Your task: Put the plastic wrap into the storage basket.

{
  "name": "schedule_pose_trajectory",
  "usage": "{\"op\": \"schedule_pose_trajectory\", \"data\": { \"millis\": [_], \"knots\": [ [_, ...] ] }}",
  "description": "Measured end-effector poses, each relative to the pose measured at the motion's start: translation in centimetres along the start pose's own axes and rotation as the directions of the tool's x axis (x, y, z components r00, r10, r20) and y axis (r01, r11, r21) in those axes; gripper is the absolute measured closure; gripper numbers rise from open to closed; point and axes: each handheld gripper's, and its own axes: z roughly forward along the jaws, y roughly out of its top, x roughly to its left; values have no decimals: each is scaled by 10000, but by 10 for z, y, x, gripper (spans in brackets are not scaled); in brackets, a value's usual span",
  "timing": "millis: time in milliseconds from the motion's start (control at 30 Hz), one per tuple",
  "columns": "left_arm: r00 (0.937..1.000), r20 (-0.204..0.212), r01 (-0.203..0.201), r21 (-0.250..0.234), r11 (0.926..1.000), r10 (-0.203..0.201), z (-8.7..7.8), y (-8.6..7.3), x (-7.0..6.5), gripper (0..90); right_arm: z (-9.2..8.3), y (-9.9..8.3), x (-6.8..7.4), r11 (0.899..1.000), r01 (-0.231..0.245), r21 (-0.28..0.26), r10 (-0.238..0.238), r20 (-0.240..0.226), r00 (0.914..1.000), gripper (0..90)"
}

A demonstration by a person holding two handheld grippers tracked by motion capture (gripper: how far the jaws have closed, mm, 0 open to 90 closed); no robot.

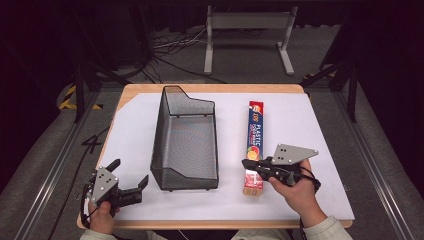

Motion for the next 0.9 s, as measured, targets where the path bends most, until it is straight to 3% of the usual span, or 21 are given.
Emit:
{"op": "schedule_pose_trajectory", "data": {
  "millis": [200, 467, 600, 900],
  "knots": [
    [10000, 37, -15, -16, 10000, 15, 0, 1, -1, 0, 13, -8, 1, 9986, 54, 520, -50, -74, 10000, 900],
    [10000, 23, -24, -17, 10000, 24, 0, 1, 0, 1, 28, -18, 2, 9891, -6, 1471, 8, -12, 10000, 900],
    [10000, 32, -15, -4, 10000, 15, 0, 0, 0, 0, 34, -21, 2, 9790, -134, 2035, 134, 11, 9999, 900],
    [10000, 17, -23, -4, 10000, 23, 0, 0, 0, 1, 43, -27, 4, 9619, -175, 2728, 203, -75, 9998, 900]
  ]
}}
